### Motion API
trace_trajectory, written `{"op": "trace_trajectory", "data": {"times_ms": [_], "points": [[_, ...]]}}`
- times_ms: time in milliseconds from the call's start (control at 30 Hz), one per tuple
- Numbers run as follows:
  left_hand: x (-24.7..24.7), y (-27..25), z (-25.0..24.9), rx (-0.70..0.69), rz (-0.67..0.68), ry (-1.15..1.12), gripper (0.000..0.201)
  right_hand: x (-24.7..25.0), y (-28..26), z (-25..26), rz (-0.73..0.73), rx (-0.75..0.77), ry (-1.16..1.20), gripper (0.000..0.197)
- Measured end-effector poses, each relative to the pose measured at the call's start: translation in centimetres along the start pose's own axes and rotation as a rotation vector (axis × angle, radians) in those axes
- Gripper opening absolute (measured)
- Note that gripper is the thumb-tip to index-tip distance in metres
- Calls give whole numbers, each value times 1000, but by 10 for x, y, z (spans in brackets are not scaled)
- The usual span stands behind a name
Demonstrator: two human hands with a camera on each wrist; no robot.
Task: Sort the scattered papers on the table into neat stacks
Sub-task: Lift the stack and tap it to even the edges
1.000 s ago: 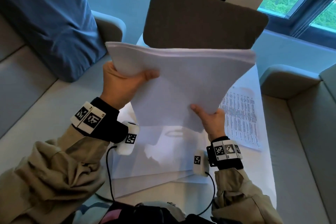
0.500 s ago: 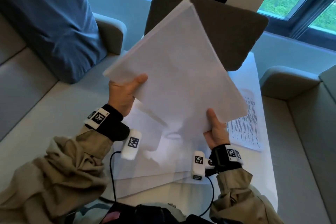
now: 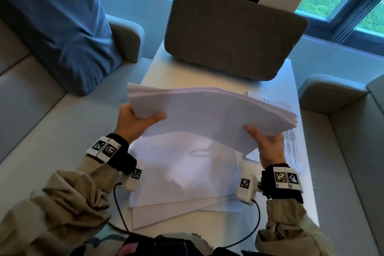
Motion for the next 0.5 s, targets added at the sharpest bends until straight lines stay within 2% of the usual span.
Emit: {"op": "trace_trajectory", "data": {"times_ms": [100,167,233,300,400,500], "points": [[6,-2,-1,-32,29,-64,37,-2,3,3,15,32,-1,42],[8,-4,1,-102,116,-91,58,-6,2,1,31,30,-44,46],[8,-5,3,-175,139,-112,80,-10,1,-2,-6,18,-46,45],[7,-5,1,-274,133,-111,86,-13,0,-2,-60,53,-60,52],[6,-6,-2,-433,129,-10,65,-15,-3,4,-98,201,-143,47],[4,-7,-7,-621,118,176,38,-23,-10,17,-36,474,-261,36]]}}
Point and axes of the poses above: each hand's wrist, its own y-axis towards the middle knuckle, its own x-axis out of the back of the hand, z = x × y, the point moved 4 cm from there along y, towards the middle knuckle, and after that the axes turned 15 degrees about -z, right-handed, at the moved point
